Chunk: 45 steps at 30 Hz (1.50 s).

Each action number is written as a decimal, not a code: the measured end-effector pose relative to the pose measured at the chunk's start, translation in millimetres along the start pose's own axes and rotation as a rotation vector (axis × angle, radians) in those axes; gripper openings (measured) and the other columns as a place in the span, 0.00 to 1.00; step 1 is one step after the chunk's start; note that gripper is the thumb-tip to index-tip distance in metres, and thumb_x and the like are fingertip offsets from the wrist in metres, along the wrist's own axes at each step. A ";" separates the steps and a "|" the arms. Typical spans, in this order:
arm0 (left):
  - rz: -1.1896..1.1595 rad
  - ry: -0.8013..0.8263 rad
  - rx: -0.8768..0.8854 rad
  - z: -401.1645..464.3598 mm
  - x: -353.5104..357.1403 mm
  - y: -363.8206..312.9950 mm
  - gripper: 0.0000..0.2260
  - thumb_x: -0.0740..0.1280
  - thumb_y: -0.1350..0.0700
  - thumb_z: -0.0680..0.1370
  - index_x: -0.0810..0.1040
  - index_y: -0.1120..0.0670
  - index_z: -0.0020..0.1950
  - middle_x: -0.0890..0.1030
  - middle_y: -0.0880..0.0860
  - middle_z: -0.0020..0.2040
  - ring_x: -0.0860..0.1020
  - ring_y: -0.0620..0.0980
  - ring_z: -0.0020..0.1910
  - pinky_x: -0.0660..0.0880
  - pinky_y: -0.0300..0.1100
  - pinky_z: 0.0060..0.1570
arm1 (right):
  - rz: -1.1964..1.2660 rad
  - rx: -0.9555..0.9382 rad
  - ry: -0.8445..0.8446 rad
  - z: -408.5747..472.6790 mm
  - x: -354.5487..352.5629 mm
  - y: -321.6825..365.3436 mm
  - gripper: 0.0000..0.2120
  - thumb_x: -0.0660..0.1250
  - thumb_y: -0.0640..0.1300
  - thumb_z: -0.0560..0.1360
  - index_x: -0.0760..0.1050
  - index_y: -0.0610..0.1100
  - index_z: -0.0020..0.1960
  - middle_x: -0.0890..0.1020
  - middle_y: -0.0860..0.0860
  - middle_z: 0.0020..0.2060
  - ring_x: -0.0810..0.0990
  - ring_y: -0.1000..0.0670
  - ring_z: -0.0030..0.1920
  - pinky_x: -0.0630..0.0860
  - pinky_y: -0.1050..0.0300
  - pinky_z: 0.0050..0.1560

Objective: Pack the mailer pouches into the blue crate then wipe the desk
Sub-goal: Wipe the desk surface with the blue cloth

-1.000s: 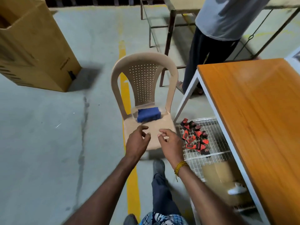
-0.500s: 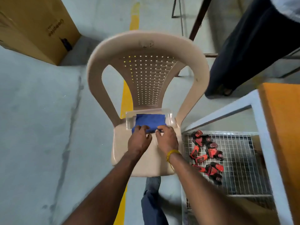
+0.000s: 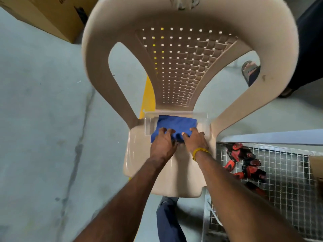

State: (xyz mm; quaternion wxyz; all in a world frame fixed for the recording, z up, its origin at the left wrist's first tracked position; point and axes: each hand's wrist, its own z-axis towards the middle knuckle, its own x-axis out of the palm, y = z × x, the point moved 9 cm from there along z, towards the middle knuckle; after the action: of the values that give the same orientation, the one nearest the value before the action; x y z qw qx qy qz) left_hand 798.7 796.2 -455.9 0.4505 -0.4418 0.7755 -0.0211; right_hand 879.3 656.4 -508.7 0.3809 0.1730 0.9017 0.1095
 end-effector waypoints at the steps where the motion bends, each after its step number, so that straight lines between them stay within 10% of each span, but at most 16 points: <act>1: -0.001 -0.001 0.000 0.4 -0.1 0.6 0.19 0.63 0.51 0.79 0.70 0.49 0.71 0.66 0.52 0.72 0.74 0.55 0.64 0.75 0.50 0.55 | 0.021 0.007 0.014 5.4 1.9 -1.0 0.25 0.63 0.57 0.78 0.66 0.50 0.73 0.72 0.39 0.65 0.76 0.35 0.61 0.73 0.46 0.60; 12: -0.017 -0.056 0.070 -24.5 -26.3 -11.2 0.18 0.63 0.51 0.80 0.70 0.50 0.71 0.68 0.53 0.70 0.74 0.56 0.64 0.74 0.50 0.56 | 0.486 0.052 -0.072 -3.7 -15.3 1.6 0.36 0.67 0.35 0.73 0.61 0.49 0.78 0.76 0.46 0.66 0.76 0.41 0.64 0.73 0.51 0.63; 26: -0.193 -0.101 0.359 -196.4 -131.8 -52.1 0.17 0.63 0.56 0.77 0.70 0.51 0.65 0.76 0.52 0.65 0.76 0.57 0.57 0.74 0.49 0.50 | -0.009 -0.732 -0.176 -298.5 -141.1 91.8 0.13 0.65 0.37 0.71 0.71 0.51 0.51 0.75 0.56 0.44 0.77 0.44 0.48 0.72 0.45 0.63; 29: -0.312 -0.112 0.517 -267.2 -161.6 -51.9 0.22 0.63 0.54 0.71 0.68 0.50 0.66 0.76 0.50 0.64 0.77 0.53 0.56 0.75 0.49 0.52 | -0.043 -0.858 -0.200 -378.9 -156.4 97.3 0.11 0.64 0.35 0.68 0.70 0.51 0.42 0.76 0.54 0.37 0.76 0.49 0.39 0.57 0.46 0.77; 35: -0.604 0.180 0.692 -397.9 -190.7 -36.5 0.40 0.69 0.60 0.73 0.52 0.50 0.81 0.63 0.44 0.76 0.63 0.39 0.73 0.65 0.28 0.63 | -0.140 -1.017 -0.221 -554.2 -157.7 109.5 0.06 0.62 0.36 0.68 0.71 0.46 0.40 0.76 0.53 0.35 0.75 0.50 0.36 0.48 0.56 0.79; 42: -0.772 0.033 0.803 -520.4 -239.2 0.6 0.30 0.68 0.60 0.72 0.67 0.43 0.72 0.80 0.55 0.61 0.79 0.52 0.59 0.75 0.52 0.63 | -0.169 -1.074 -0.379 -713.0 -158.6 99.3 0.08 0.61 0.36 0.69 0.71 0.48 0.43 0.76 0.52 0.38 0.74 0.51 0.41 0.69 0.58 0.51; 45: -0.843 -0.140 0.916 -584.1 -257.1 3.6 0.23 0.66 0.62 0.74 0.69 0.46 0.66 0.79 0.46 0.60 0.78 0.47 0.58 0.77 0.46 0.56 | -0.079 -1.044 -0.471 -759.3 -168.5 81.9 0.08 0.62 0.35 0.71 0.71 0.46 0.43 0.75 0.54 0.39 0.72 0.57 0.40 0.67 0.63 0.44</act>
State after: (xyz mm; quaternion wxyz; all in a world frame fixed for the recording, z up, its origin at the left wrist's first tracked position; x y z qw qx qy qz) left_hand 429.5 766.1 63.8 0.5969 -0.4721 0.4156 -0.4981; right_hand 457.2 615.0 148.4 0.6104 -0.0523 0.6246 0.4843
